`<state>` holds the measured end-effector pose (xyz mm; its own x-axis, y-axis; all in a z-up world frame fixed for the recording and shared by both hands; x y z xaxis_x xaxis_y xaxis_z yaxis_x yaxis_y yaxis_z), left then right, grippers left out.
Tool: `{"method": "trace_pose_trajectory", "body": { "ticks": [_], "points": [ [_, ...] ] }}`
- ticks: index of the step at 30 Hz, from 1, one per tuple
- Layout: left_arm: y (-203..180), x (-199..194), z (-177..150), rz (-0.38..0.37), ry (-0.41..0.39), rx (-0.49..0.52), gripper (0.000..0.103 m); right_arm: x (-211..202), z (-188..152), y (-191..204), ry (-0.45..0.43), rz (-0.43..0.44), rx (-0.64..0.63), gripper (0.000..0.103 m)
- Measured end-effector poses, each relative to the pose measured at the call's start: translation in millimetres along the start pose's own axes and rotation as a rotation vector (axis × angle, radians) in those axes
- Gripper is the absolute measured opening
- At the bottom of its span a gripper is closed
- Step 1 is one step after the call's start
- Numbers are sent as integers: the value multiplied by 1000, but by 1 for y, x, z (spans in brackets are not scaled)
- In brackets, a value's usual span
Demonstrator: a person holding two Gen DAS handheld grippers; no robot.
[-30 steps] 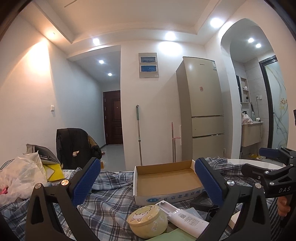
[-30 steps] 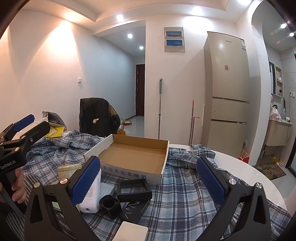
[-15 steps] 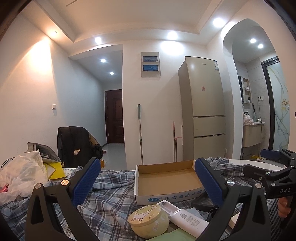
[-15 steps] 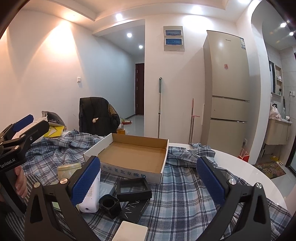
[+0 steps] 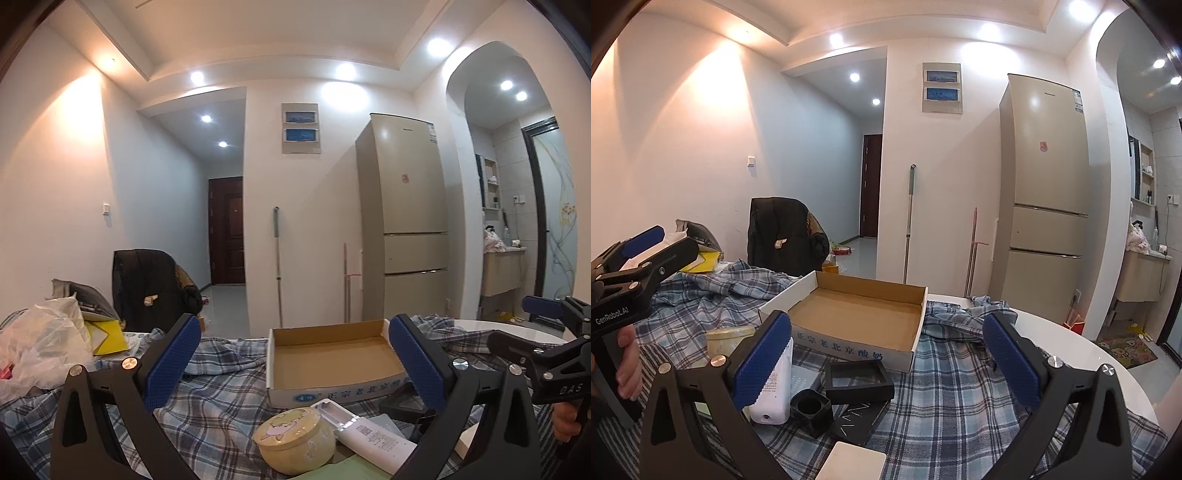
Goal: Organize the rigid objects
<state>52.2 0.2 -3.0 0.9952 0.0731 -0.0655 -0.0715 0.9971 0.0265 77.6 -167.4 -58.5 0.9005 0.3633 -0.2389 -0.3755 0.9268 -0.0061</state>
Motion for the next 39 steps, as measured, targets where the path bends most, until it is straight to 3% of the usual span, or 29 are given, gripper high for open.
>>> {"method": "trace_pose_trajectory", "body": {
  "ticks": [9, 13, 22, 24, 28, 30, 32, 34, 36, 39],
  "points": [
    [4, 5, -4, 7, 17, -28, 103, 3, -1, -3, 31, 30, 17, 103],
    [7, 11, -4, -35, 60, -17, 103, 3, -1, -1, 34, 54, 12, 103],
    [15, -8, 13, -2, 3, 9, 103, -17, 29, -8, -30, -28, -6, 103],
    [17, -9, 16, 17, 14, 13, 103, -19, 40, -9, -5, -53, -2, 103],
    [31, 14, 6, 9, 180, -84, 103, -13, 57, -9, 64, -71, 56, 103],
    [43, 30, -6, -14, 276, -157, 103, -10, 59, -6, 57, -42, 96, 103],
    [54, 49, -21, -65, 396, -242, 103, -6, 56, -2, 38, -27, 107, 103],
    [56, 71, -38, -170, 527, -289, 103, 3, 47, 2, 38, -25, 98, 103],
    [62, 74, -46, -117, 535, -291, 102, 12, 35, 8, 71, -9, 80, 103],
    [57, 75, -47, -197, 563, -334, 102, 20, 18, 13, 119, 15, 50, 103]
  ]
}}
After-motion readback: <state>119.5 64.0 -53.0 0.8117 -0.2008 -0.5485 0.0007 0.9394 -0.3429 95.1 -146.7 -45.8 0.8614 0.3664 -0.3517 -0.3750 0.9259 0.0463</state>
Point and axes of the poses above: each gripper's, at about its wrist camera, not at the fingertips, and x roughly the way its jaws point, y to its left, z to its top, the point moved 5 cm from there along x, roughly the way its jaws point, and after that the axes turned 6 degrees about z, right-handed, at the moved point
